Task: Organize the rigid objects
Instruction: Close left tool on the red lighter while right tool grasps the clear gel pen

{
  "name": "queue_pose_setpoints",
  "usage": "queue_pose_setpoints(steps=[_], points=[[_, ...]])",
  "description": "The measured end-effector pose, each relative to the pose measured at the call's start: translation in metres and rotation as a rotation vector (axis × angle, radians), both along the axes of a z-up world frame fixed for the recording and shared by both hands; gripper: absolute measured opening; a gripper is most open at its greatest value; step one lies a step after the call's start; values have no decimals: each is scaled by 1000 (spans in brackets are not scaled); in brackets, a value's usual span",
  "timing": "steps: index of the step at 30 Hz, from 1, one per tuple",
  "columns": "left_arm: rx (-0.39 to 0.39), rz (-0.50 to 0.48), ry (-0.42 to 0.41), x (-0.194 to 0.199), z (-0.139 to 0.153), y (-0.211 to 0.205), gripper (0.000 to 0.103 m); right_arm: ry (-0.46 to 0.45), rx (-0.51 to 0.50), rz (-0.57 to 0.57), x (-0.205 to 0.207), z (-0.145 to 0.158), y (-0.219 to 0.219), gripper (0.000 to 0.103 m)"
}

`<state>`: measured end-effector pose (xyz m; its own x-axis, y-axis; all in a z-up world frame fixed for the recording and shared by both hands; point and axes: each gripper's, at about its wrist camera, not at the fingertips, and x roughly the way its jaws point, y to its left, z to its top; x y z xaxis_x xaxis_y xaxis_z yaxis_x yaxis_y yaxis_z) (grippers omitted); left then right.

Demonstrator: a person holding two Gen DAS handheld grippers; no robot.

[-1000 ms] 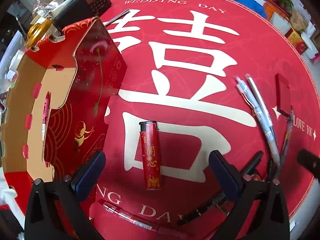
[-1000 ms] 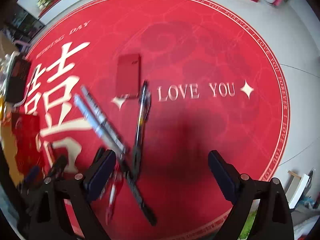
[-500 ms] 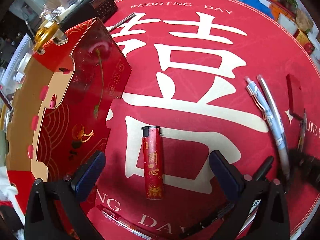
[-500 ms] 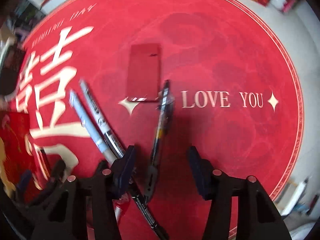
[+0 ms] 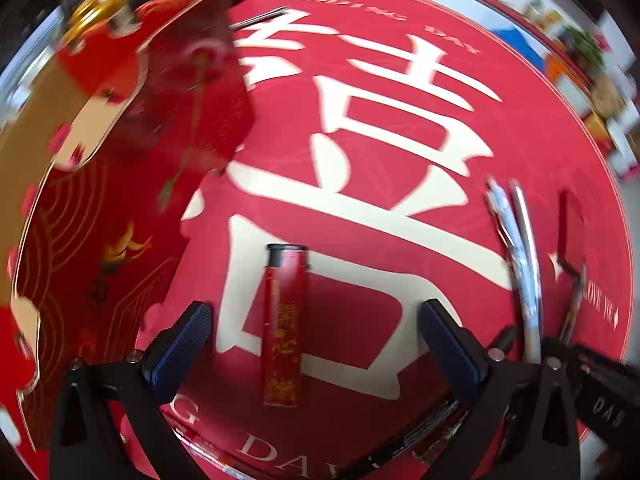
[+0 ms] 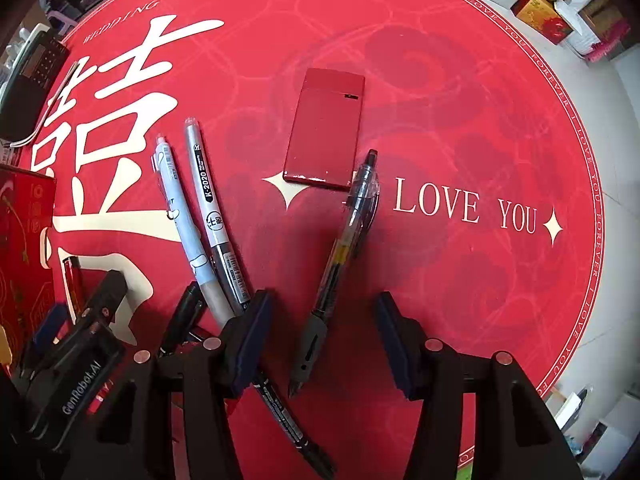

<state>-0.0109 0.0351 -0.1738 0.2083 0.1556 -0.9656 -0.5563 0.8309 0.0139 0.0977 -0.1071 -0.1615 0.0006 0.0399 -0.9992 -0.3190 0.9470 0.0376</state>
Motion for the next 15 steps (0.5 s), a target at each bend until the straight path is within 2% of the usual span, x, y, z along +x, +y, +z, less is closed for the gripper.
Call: queue_pose_setpoints(steps=[4, 6, 9, 10, 11, 12, 13, 14, 15], points=[[13, -157, -23, -1, -1, -12, 103, -2, 0, 20, -2, -1, 3, 56], [12, -174, -25, -3, -1, -13, 103, -6, -1, 22, -6, -1, 5, 53], [-8, -168, 0, 2, 2, -16, 101, 1, -8, 80, -15, 2, 13, 18], [-12, -170, 7, 4, 3, -16, 100, 17, -1, 86, -17, 2, 15, 15], [-16, -184, 12, 4, 5, -19, 94, 37, 14, 80, -18, 2, 13, 13], [-18, -204, 14, 11, 6, -15, 83, 57, 32, 65, -20, 2, 9, 11], [-21, -231, 17, 17, 8, -13, 66, 65, 41, 55, -22, 4, 5, 11], [-24, -249, 21, 17, 13, -16, 55, 65, 47, 51, -24, 6, 2, 11], [-29, -264, 27, 18, 18, -18, 32, 66, 58, 46, -26, 9, -3, 11]])
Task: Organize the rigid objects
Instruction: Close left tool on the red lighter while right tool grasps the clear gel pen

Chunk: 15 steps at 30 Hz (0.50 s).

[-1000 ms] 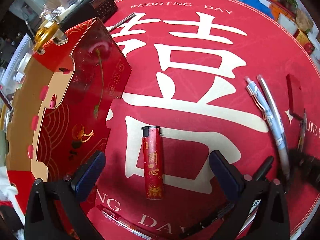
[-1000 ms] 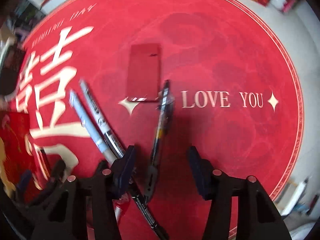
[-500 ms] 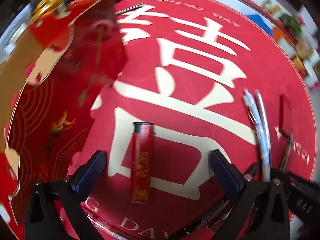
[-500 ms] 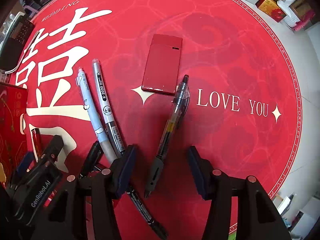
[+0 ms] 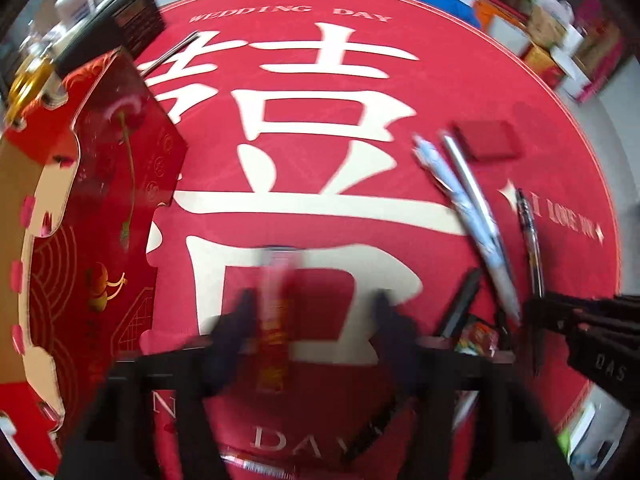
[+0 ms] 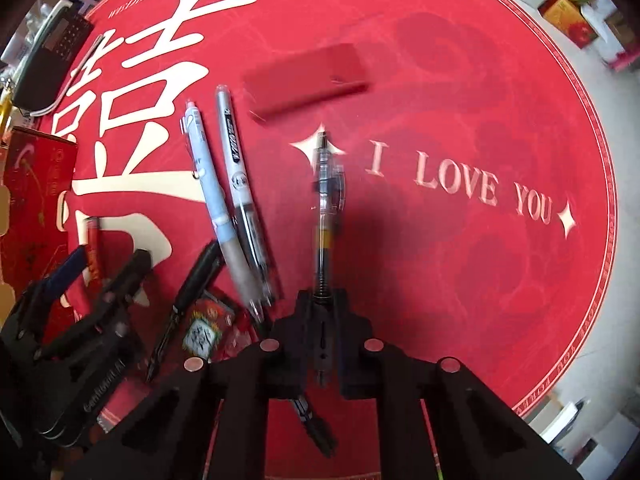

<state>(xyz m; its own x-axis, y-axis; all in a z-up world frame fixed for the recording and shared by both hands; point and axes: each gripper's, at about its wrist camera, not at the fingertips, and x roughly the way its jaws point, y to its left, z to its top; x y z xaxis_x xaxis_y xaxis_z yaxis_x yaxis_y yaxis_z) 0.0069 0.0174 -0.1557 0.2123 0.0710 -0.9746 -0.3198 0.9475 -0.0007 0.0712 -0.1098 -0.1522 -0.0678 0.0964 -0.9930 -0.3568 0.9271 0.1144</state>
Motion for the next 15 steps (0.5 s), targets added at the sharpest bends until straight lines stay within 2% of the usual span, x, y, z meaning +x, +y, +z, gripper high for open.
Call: queue_pose_setpoints(steps=[1, 4, 8, 15], points=[[-7, -10, 12, -1, 1, -1, 20, 0, 4, -1, -1, 2, -3, 11], [-111, 14, 43, -6, 5, 3, 20, 0, 26, -7, -6, 14, -13, 11], [-166, 61, 28, -21, 18, 6, 20, -3, 58, -26, -12, 32, -28, 11], [-155, 18, 9, -32, 47, -10, 20, 10, 87, -31, -19, 51, -45, 11]])
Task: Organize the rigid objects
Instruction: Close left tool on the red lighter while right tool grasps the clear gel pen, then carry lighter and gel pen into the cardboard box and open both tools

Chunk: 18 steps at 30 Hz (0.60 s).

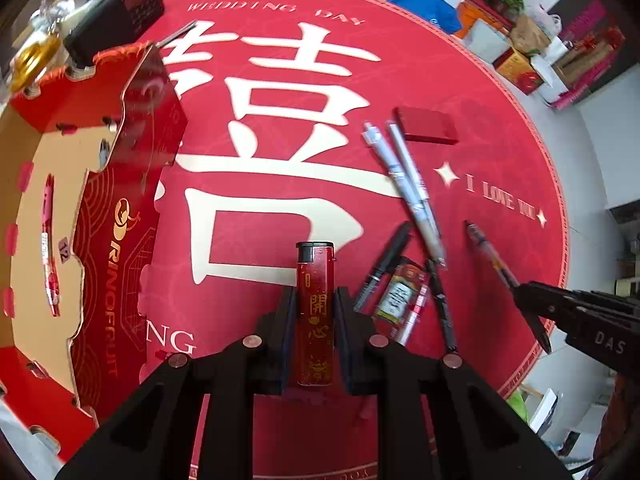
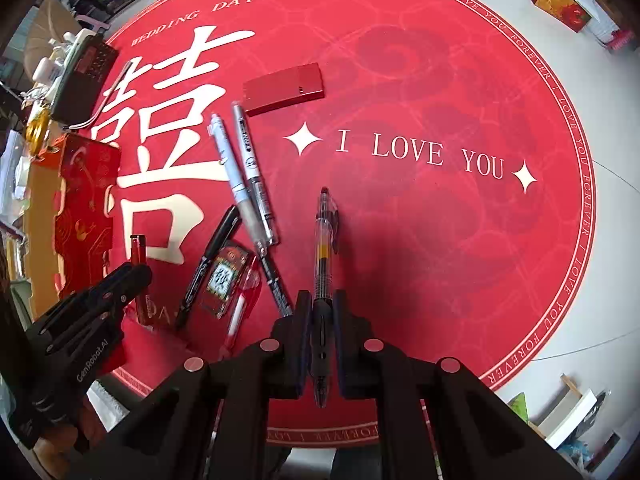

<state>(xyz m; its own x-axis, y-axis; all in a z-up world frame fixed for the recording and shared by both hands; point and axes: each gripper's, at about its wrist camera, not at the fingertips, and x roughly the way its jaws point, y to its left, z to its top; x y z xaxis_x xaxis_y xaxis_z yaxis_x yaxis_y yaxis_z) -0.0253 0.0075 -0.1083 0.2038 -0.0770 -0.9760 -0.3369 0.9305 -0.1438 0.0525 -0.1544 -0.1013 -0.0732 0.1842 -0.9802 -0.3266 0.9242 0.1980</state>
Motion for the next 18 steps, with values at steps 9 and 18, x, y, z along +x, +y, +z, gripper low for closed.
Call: queue_pose_setpoints(steps=[9, 18], points=[[-17, -23, -20, 5, 18, -8, 20, 29, 31, -32, -2, 17, -2, 11], [10, 18, -64, 0, 54, 0, 20, -20, 57, -14, 1, 55, 11, 11]])
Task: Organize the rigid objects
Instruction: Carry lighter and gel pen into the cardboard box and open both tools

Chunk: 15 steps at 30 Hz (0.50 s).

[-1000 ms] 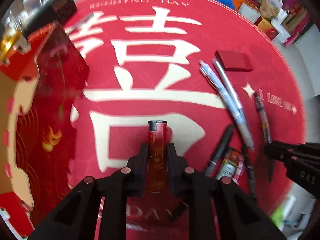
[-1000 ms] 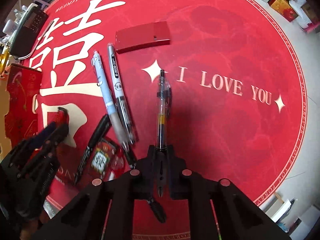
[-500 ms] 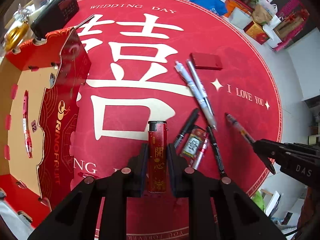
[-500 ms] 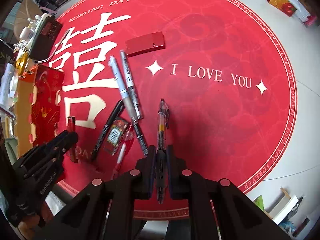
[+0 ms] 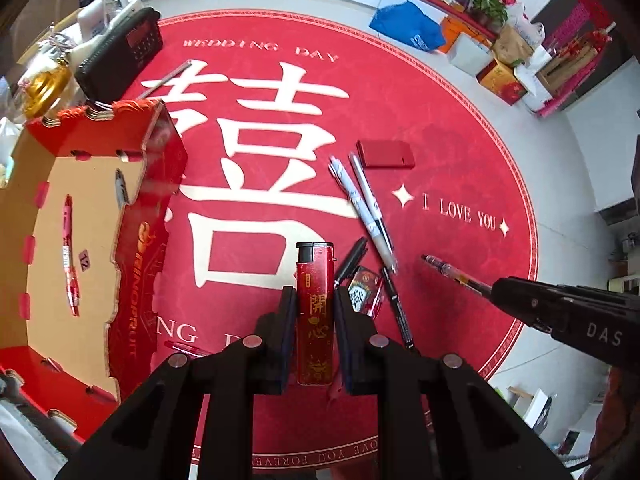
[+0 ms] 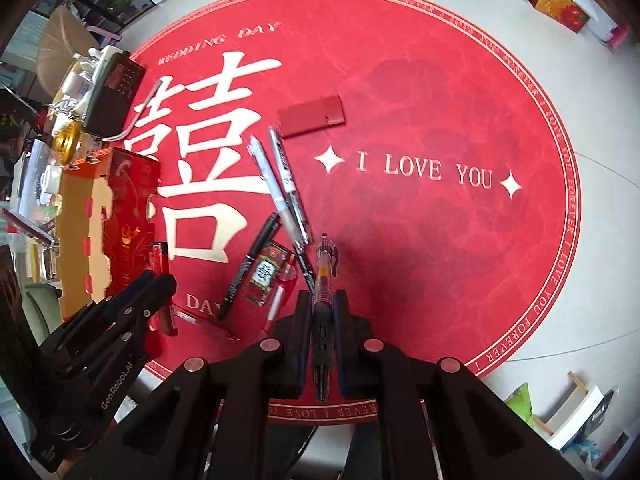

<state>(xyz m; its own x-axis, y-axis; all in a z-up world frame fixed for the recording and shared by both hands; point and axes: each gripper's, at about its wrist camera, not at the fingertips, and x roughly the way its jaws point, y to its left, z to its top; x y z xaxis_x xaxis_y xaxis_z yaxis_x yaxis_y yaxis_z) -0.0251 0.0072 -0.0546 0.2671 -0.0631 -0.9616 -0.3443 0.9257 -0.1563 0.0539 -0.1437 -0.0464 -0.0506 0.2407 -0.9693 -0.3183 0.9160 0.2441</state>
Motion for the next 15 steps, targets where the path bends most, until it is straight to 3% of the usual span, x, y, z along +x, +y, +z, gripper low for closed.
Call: queue_pose_setpoints(steps=[5, 15], points=[[19, 53, -49, -3, 29, 13, 20, -39, 40, 47, 0, 29, 24, 11], [100, 219, -87, -30, 76, 76, 20, -107, 145, 220, -14, 83, 116, 11]])
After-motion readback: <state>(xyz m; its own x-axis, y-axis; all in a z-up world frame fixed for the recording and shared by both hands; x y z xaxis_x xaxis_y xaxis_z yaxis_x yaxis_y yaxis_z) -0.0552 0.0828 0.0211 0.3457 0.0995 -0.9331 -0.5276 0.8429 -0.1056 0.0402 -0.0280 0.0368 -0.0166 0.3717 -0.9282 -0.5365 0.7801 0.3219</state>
